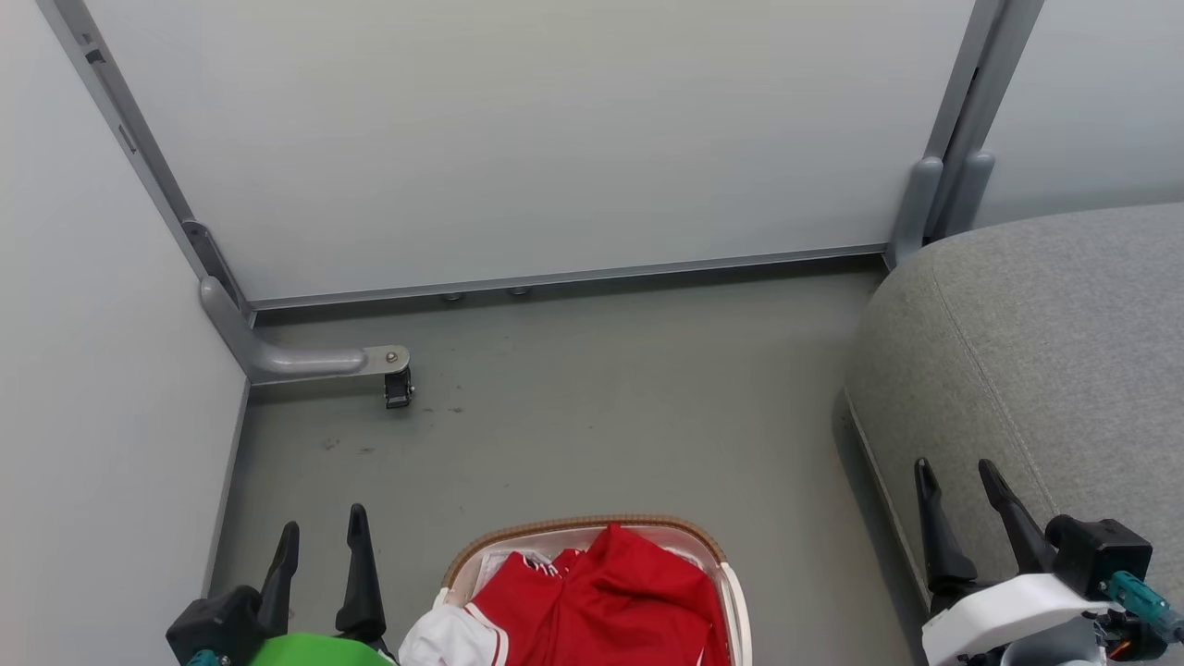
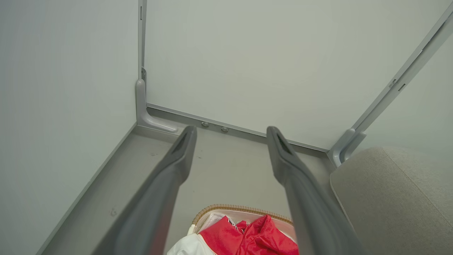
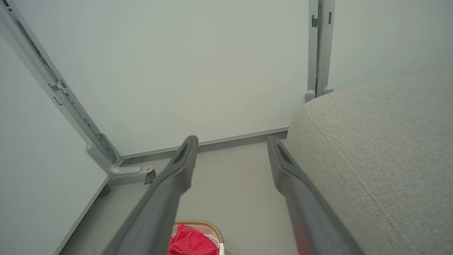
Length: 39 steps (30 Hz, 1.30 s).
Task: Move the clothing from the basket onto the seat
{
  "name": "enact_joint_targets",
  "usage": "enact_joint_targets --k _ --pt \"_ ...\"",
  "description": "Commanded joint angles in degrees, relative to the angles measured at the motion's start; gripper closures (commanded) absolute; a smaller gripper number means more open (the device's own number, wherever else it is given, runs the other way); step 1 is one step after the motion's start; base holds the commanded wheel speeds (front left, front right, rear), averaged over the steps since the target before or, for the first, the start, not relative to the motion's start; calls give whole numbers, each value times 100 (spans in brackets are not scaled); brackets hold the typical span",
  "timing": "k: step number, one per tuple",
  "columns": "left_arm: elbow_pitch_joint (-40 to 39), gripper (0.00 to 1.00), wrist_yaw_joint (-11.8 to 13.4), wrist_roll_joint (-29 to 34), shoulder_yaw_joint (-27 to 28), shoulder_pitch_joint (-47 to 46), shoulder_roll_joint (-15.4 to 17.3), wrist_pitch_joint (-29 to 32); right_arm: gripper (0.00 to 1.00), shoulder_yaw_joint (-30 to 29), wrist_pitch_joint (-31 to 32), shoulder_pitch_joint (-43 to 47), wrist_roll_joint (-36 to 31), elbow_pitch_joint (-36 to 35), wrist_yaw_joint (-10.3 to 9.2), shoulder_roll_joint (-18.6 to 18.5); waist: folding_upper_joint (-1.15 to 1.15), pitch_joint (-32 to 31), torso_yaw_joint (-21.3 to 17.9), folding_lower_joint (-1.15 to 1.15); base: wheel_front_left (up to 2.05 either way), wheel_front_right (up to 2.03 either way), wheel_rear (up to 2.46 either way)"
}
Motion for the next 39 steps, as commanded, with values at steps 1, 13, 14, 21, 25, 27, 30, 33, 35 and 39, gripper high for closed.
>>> enact_joint_targets --k 1,13,14,21,25,27,30,33,35,39 --pt "26 0 -10 127 -4 68 40 -43 0 -2 -52 49 -168 -16 2 -34 0 -3 1 0 0 0 0" --pt "211 0 10 571 -93 98 44 -176 0 -3 -185 91 -698 78 2 -42 0 -18 -5 0 0 0 0" --pt "229 0 15 609 -97 106 44 -188 0 -2 -194 93 -747 83 2 -42 0 -20 -5 0 0 0 0" --pt "329 0 25 799 -114 130 45 -265 0 21 -272 132 -976 116 2 -44 0 -33 7 0 0 0 0" --pt "382 0 29 931 -114 139 46 -297 0 30 -308 151 -1139 116 1 -47 0 -40 10 0 0 0 0" --pt "404 0 42 983 -113 142 47 -317 0 33 -321 157 -1201 117 1 -48 0 -43 8 0 0 0 0" --pt "429 0 34 929 -102 126 46 -309 0 31 -318 152 -1161 131 1 -48 0 -40 7 0 0 0 0" --pt "453 0 28 898 -105 115 46 -309 0 27 -318 148 -1160 141 1 -48 0 -35 5 0 0 0 0" --pt "471 0 25 880 -106 107 46 -310 0 21 -318 146 -1160 147 1 -47 0 -34 4 0 0 0 0" --pt "509 0 16 869 -106 92 46 -309 0 12 -318 142 -1155 166 1 -47 0 -31 6 0 0 0 0"
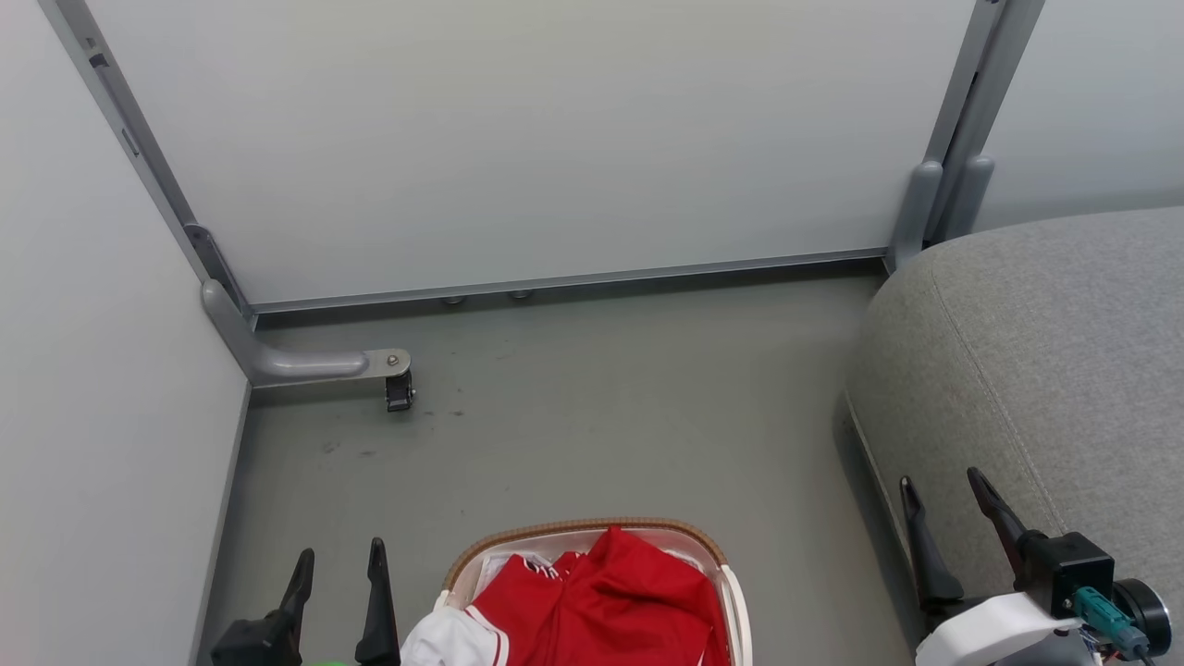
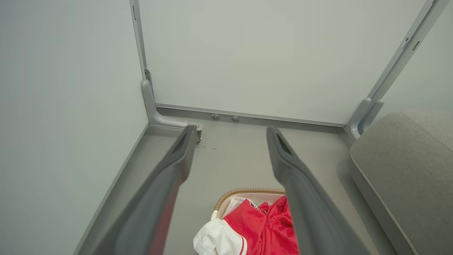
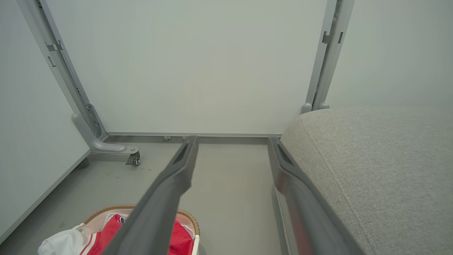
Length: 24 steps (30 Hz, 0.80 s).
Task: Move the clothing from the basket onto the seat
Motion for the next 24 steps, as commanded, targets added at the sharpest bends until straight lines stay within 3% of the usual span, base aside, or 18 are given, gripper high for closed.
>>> enact_joint_targets --k 1,24 --pt "18 0 5 -14 2 12 38 -22 0 -15 -30 80 4 18 0 -32 0 2 1 0 0 0 0" --pt "23 0 9 -47 -26 -73 37 -22 0 -65 -30 -9 28 -1 0 -33 0 104 -7 0 0 0 0"
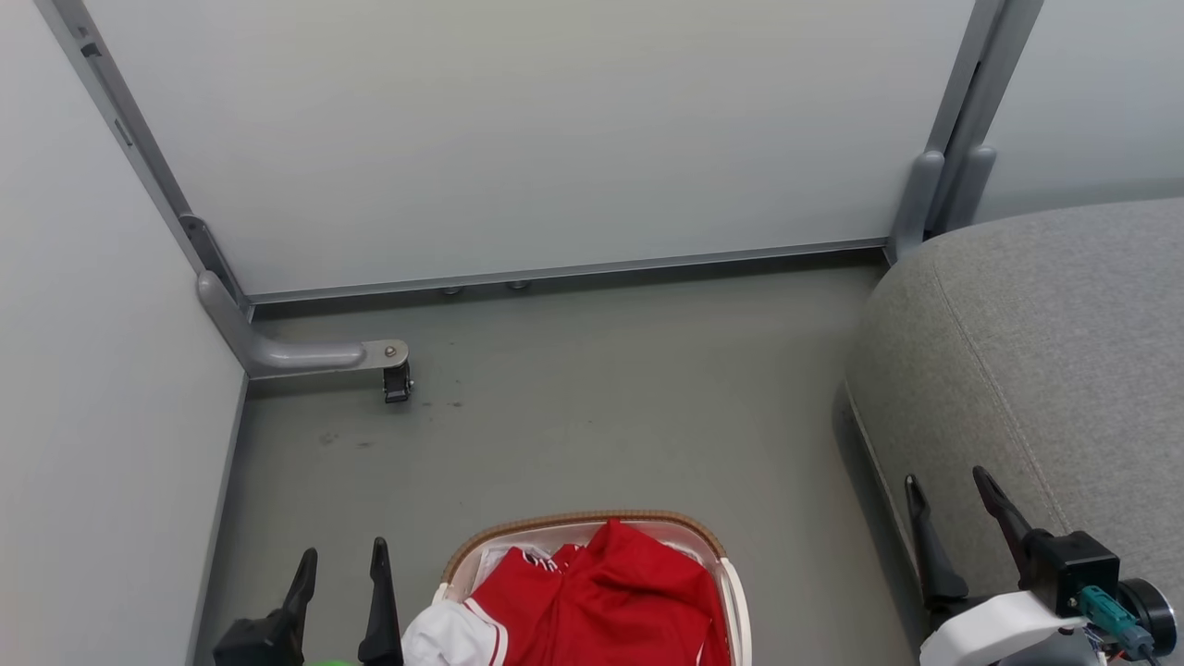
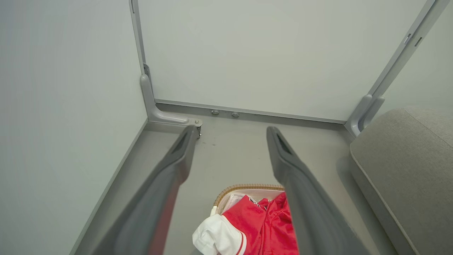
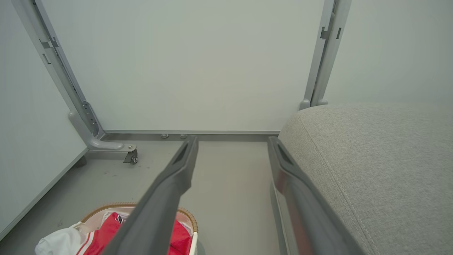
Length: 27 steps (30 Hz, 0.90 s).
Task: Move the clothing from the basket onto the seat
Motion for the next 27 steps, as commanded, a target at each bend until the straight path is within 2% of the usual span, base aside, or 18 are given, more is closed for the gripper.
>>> enact_joint_targets --k 1,10,19,27 --pt "-8 0 11 -12 -31 -107 36 -22 0 -28 -30 -15 22 -17 0 -33 0 36 4 0 0 0 0" --pt "41 0 -67 -82 -329 -701 35 -21 0 -16 -30 -216 -63 -128 0 -32 0 490 -21 0 0 0 0" --pt "836 0 -276 -17 -1188 -2140 34 -13 0 -29 -29 -879 -179 -356 -1 -31 0 1749 -180 0 0 0 0" --pt "2039 0 -410 114 -2039 -3489 36 -11 0 -142 -29 -1627 -129 -538 -1 -28 0 3069 -435 0 0 0 0"
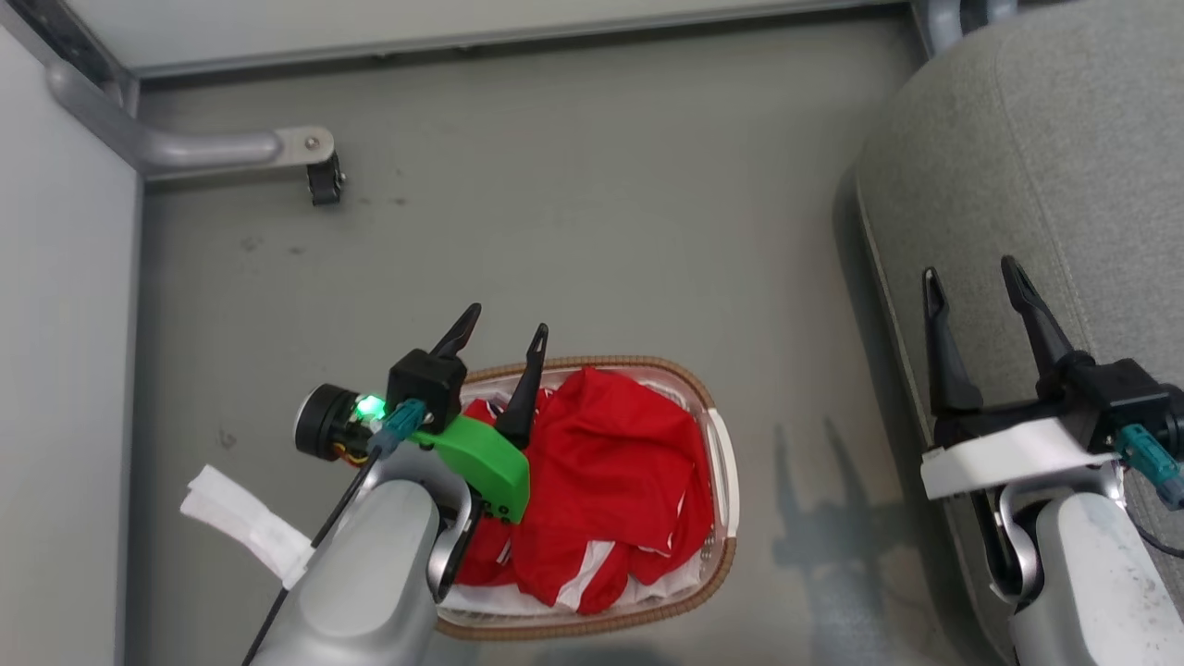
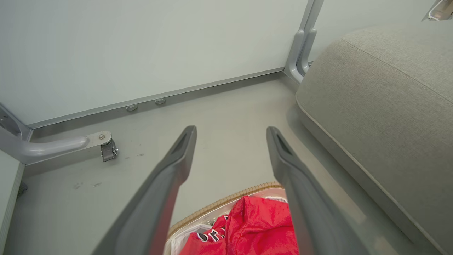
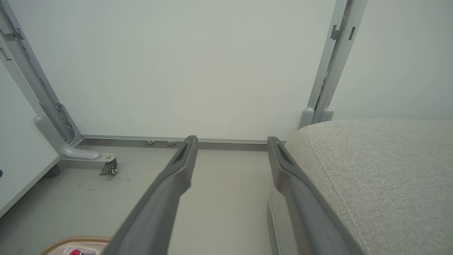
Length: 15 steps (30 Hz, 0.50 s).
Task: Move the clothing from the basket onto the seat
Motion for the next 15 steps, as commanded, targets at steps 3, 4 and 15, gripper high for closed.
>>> enact_joint_targets --k 3,4,15 --pt "530 0 -72 62 -411 -517 37 8 0 10 -28 -358 68 -63 -4 -22 0 1436 -416 -1 0 0 0" --pt "673 0 -83 82 -535 -614 38 13 0 -7 -28 -426 97 -71 -4 -23 0 1541 -452 -1 0 0 0" --pt "2000 0 -126 29 -1580 -1547 41 87 0 -92 -28 -1050 307 -127 -4 -18 0 2620 -955 -1 0 0 0"
